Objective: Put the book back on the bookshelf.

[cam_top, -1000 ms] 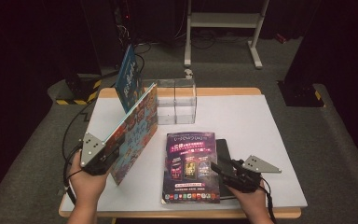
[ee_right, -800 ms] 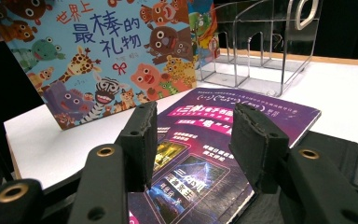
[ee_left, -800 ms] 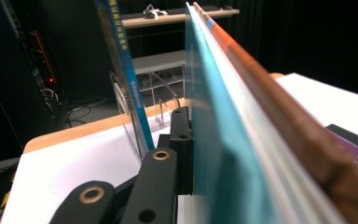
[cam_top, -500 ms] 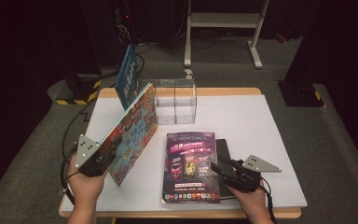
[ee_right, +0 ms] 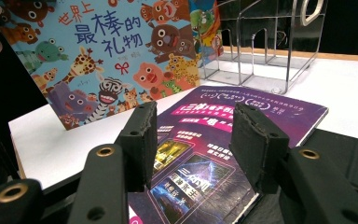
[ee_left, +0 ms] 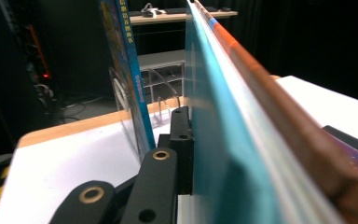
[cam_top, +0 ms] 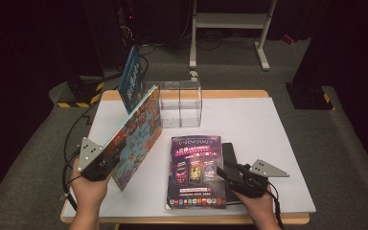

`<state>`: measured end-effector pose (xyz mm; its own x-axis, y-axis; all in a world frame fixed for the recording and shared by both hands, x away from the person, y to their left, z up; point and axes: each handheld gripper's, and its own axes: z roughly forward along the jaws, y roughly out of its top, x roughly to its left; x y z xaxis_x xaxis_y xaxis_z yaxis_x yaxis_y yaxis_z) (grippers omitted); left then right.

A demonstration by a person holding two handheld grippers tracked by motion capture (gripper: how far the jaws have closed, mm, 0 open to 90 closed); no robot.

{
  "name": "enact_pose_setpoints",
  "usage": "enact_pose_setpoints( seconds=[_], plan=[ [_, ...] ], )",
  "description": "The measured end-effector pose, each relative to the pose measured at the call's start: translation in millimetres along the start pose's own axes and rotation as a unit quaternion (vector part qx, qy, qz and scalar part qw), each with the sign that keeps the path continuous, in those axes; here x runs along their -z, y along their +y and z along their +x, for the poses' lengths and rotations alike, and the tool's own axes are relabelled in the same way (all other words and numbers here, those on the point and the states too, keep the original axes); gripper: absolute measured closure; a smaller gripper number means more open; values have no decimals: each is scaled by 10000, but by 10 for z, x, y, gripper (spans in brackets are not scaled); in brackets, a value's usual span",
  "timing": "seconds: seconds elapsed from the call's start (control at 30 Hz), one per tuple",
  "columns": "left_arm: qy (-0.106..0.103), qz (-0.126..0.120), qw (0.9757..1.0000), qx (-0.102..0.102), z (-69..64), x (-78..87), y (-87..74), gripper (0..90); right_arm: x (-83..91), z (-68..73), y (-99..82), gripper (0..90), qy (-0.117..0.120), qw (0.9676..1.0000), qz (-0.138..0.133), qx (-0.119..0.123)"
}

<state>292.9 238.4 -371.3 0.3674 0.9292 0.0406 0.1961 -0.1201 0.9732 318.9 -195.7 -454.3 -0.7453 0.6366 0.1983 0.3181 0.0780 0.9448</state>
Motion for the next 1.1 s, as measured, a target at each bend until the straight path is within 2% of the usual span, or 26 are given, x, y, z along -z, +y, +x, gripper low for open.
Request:
enact_pose_setpoints(
  seconds=[0.13,0.2,0.27,0.43,0.5,0.53,0.57,0.63,0.67,0.7,0.87,1.1],
  plan=[
    [73,-163,9997,152,-9,-45,52,812,10,0,7,504,10,10000,-34,-30],
    [73,-245,9995,204,16,-56,166,813,26,-6,15,504,6,10000,-73,-39],
    [79,-292,9993,217,28,-56,208,814,33,-12,18,504,14,9999,-89,-60],
    [301,-480,9979,309,86,-71,390,813,46,-30,25,506,46,9999,-123,-99],
    [434,-498,9973,320,103,-132,454,813,50,-22,32,506,62,9999,-129,-80],
    [434,-498,9973,320,103,-132,454,813,50,-22,32,506,62,9999,-129,-80],
    [521,-481,9969,339,104,-213,481,813,50,-19,35,507,72,9999,-128,-78],
    [556,-461,9967,362,109,-271,491,813,50,-18,36,508,78,9999,-130,-74],
    [636,-458,9959,444,112,-373,503,813,53,-13,40,507,85,9999,-135,-60],
    [636,-458,9959,444,112,-373,503,813,53,-13,40,507,85,9999,-135,-60],
    [907,-469,9937,453,63,-662,551,812,56,-14,39,508,95,9998,-137,-82],
    [1162,-535,9907,454,40,-1001,553,811,75,-16,45,509,129,9998,-166,-67]
  ],
)
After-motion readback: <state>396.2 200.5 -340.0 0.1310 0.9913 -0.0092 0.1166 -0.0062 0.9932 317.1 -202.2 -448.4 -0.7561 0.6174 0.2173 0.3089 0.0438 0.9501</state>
